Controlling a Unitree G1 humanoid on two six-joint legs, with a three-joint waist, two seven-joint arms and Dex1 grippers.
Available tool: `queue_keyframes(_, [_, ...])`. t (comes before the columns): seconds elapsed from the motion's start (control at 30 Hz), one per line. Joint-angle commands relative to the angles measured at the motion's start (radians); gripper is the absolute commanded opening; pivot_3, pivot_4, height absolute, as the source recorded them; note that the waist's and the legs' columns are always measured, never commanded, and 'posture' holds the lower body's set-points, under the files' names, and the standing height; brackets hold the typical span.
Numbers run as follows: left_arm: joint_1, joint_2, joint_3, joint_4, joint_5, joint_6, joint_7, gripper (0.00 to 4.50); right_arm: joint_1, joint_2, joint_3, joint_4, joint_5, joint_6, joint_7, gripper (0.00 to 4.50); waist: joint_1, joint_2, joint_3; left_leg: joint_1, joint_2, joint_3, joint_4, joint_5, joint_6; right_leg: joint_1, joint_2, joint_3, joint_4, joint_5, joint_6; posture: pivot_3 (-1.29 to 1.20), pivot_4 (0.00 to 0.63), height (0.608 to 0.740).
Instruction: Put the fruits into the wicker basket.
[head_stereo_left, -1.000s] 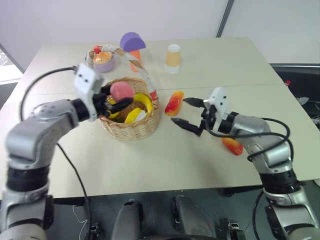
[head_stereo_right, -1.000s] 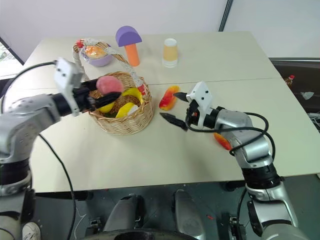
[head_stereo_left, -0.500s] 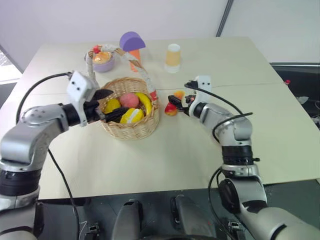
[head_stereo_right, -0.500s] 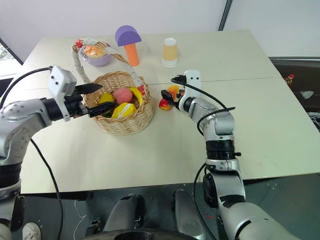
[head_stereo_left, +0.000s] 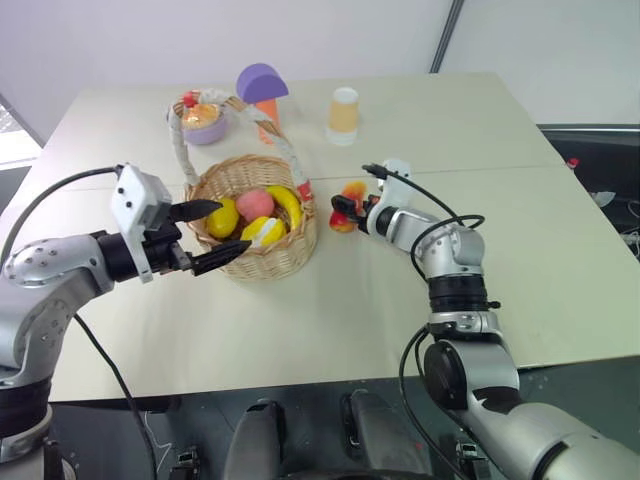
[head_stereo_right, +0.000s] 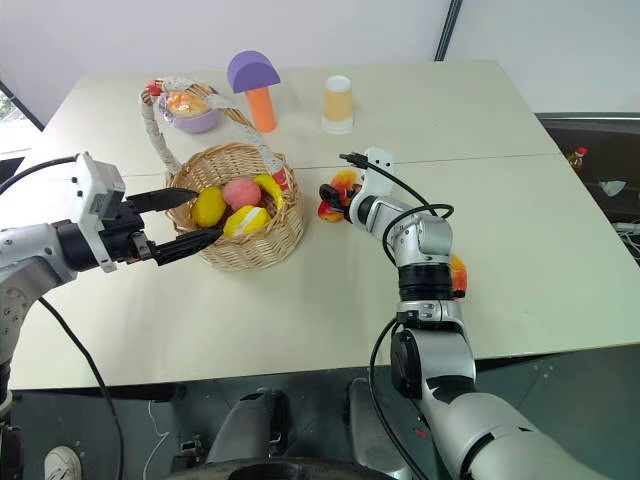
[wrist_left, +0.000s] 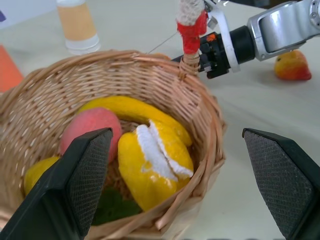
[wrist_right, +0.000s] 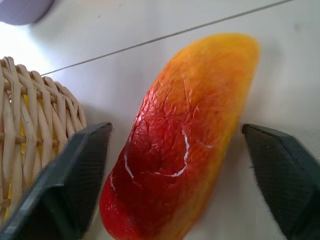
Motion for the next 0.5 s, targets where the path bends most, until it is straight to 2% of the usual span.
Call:
queue_keyframes(0.03, [-0.003, 0.014, 0.031, -0.016, 0.0, -0.028, 0.003, 4.5, -0.045, 0.007, -0.013, 0.017, 0.008, -0.038, 0.002, 2.55, 0.0, 0.0, 0.0, 0.0, 0.0, 0.0, 0.0, 0.0, 0.0, 0.0, 0.0, 0.0, 0.0, 0.0, 0.0, 0.0, 0.15, 0.74])
queue_keyframes(0.1, [0.001, 0.014, 0.037, -0.017, -0.001, -0.031, 0.005, 4.5, -0.045, 0.004, -0.023, -0.005, 0.016, -0.037, 0.001, 1.71, 0.0, 0.0, 0.0, 0.0, 0.0, 0.0, 0.0, 0.0, 0.0, 0.0, 0.0, 0.0, 0.0, 0.0, 0.0, 0.0, 0.15, 0.74])
queue_keyframes(0.13, [0.005, 0.013, 0.041, -0.02, -0.003, -0.032, 0.007, 4.5, -0.04, -0.001, -0.026, -0.027, 0.023, -0.029, 0.004, 1.59, 0.0, 0.0, 0.0, 0.0, 0.0, 0.0, 0.0, 0.0, 0.0, 0.0, 0.0, 0.0, 0.0, 0.0, 0.0, 0.0, 0.15, 0.74])
queue_keyframes(0.3, [0.032, 0.007, 0.074, -0.012, 0.003, -0.055, 0.018, 4.5, 0.043, -0.095, -0.02, -0.256, 0.061, 0.044, 0.07, 1.57, 0.004, 0.0, 0.0, -0.001, 0.0, -0.001, -0.001, 0.0, 0.0, 0.0, -0.001, 0.0, -0.001, 0.0, 0.0, 0.0, 0.15, 0.74])
queue_keyframes(0.5, [0.068, -0.018, 0.13, 0.043, -0.006, -0.099, 0.019, 4.5, 0.289, -0.473, 0.171, -0.674, 0.04, -0.025, 0.408, 1.57, 0.005, 0.001, 0.0, -0.002, 0.0, 0.0, -0.002, 0.0, 0.001, 0.0, -0.001, 0.0, -0.005, 0.0, 0.0, 0.0, 0.15, 0.74])
